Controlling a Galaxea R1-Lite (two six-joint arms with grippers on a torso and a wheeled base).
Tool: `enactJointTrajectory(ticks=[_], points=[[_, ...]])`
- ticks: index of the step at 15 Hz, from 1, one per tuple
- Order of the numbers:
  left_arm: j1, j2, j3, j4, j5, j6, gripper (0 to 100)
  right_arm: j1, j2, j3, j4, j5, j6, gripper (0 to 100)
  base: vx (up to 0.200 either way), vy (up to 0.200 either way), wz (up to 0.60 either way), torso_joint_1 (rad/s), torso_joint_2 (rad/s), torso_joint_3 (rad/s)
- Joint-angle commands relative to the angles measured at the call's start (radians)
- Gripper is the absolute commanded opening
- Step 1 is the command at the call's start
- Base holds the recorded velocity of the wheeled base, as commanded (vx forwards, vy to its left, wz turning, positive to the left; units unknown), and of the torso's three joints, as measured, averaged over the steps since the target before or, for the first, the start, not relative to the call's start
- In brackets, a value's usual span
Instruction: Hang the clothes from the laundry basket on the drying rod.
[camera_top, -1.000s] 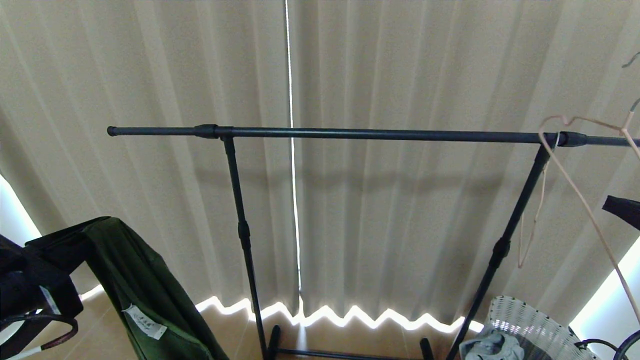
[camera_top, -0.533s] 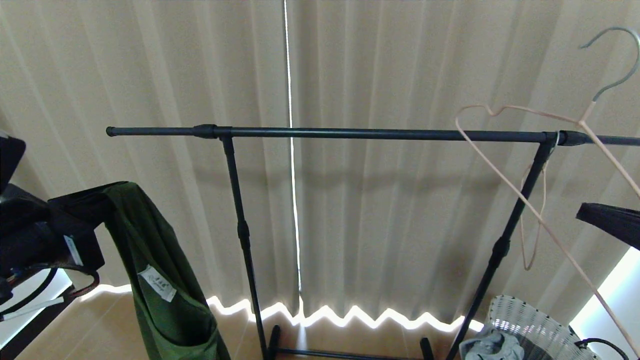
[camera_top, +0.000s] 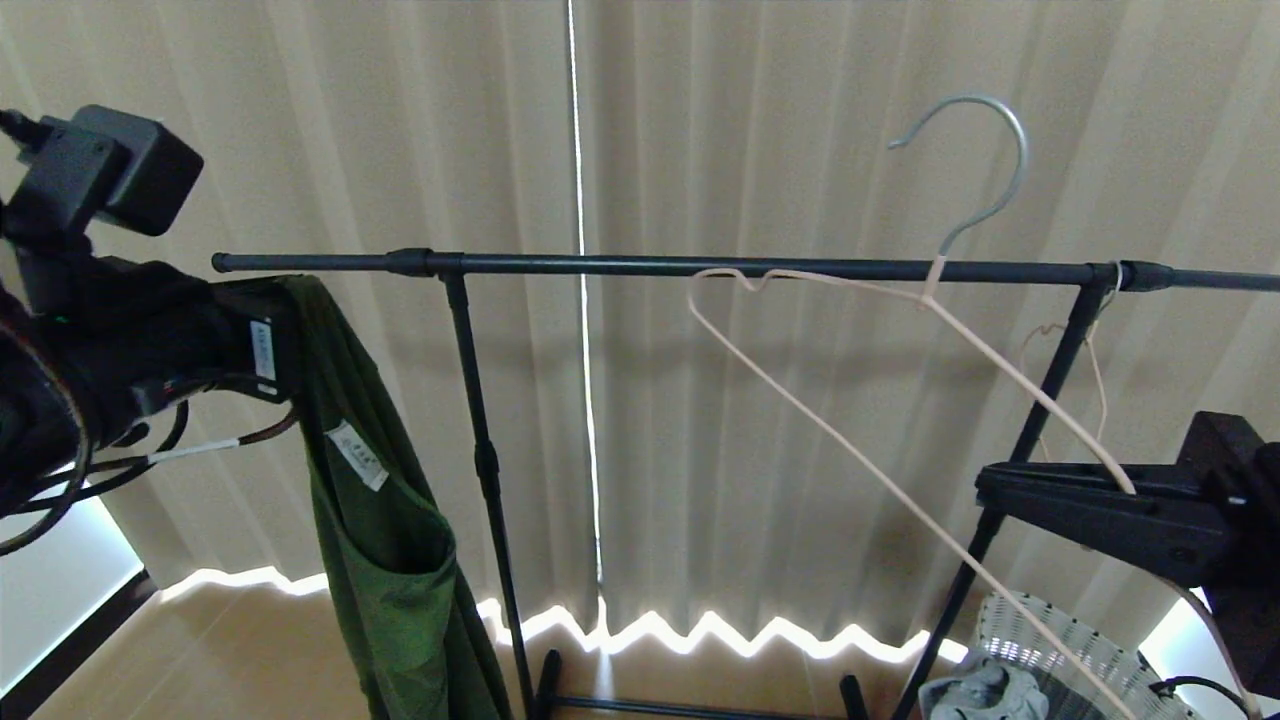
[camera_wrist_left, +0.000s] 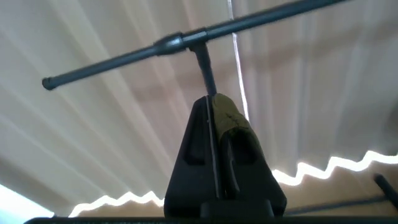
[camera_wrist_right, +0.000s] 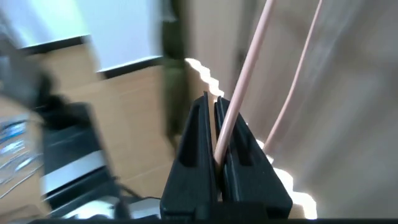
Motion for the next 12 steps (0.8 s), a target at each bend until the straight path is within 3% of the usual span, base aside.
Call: enactJointTrajectory(ticks=[1, 6, 12], points=[[-0.034, 0.158, -0.141, 0.007, 0.084, -0.006, 0, 0.053, 0.092, -0.013, -0.057, 0.063, -0.001, 0, 0.000, 0.000, 0.00, 0.000, 0.00, 0.000], [-0.071, 0.347, -0.388, 0.052, 0.155, -0.018, 0, 0.185, 0.205, -0.009, -0.193, 0.091, 0.007, 0, 0.000, 0.000, 0.00, 0.000, 0.00, 0.000], [-0.135, 0.374, -0.431, 0.057, 0.158, -0.090, 0, 0.220, 0.294, -0.027, -0.271, 0.089, 0.010, 0, 0.000, 0.000, 0.00, 0.000, 0.00, 0.000]])
